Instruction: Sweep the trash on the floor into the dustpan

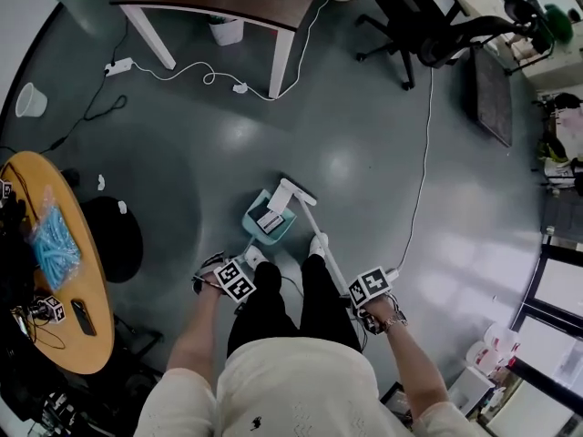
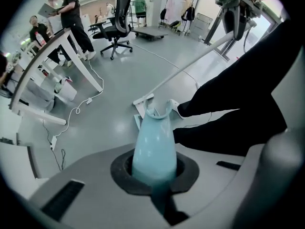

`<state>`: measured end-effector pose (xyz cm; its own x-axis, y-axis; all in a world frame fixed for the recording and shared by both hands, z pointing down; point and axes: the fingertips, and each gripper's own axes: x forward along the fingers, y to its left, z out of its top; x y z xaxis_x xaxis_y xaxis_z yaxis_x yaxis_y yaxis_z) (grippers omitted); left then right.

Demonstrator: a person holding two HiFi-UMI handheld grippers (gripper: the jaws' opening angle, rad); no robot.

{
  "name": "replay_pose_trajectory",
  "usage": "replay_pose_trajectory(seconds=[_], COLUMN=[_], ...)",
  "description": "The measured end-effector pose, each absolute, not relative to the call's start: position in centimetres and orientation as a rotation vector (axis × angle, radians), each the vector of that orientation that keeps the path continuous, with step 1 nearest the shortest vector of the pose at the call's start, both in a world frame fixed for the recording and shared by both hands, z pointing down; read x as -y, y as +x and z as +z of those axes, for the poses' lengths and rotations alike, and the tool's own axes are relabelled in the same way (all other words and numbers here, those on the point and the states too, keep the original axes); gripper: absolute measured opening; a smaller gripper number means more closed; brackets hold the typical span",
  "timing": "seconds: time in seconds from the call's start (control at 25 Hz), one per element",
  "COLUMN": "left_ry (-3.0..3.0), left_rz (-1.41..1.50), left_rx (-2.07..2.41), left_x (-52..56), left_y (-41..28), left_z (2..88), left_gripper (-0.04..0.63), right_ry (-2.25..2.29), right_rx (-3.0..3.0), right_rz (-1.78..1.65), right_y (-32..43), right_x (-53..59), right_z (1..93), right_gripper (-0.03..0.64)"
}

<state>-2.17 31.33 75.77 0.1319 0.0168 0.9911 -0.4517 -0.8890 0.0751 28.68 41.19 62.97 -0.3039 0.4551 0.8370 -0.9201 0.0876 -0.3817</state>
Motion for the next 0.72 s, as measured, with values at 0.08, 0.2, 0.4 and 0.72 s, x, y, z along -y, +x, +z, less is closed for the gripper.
replay_pose_trajectory(seconds=[0.08, 0.2, 0.4, 0.72], left_ry=[2.065, 2.061, 1.965, 1.849], left_rz=[1.814, 1.788, 1.651, 1.390], left_rx=[0.425, 0.464, 0.634, 0.915], left_x=[-31.4, -31.3, -30.9, -29.7], left_y=[-2.0, -2.5, -3.9, -7.8], left_z=[75.8, 75.7, 75.5, 73.5], left_gripper=[0.012, 0.012, 0.012, 0.012], right_ry=[0.484, 0.391, 0.427, 0.593], right_rx=[1.198, 1.209, 1.213, 1.264], right_rz=[1.503, 1.489, 1.647, 2.002], right_y=[26.9, 24.3, 21.9, 20.3], right_x=[-42.2, -43.6, -42.5, -33.4], right_z=[62.4, 61.6, 59.9, 56.0], right_gripper=[0.152, 0.152, 0.152, 0.153])
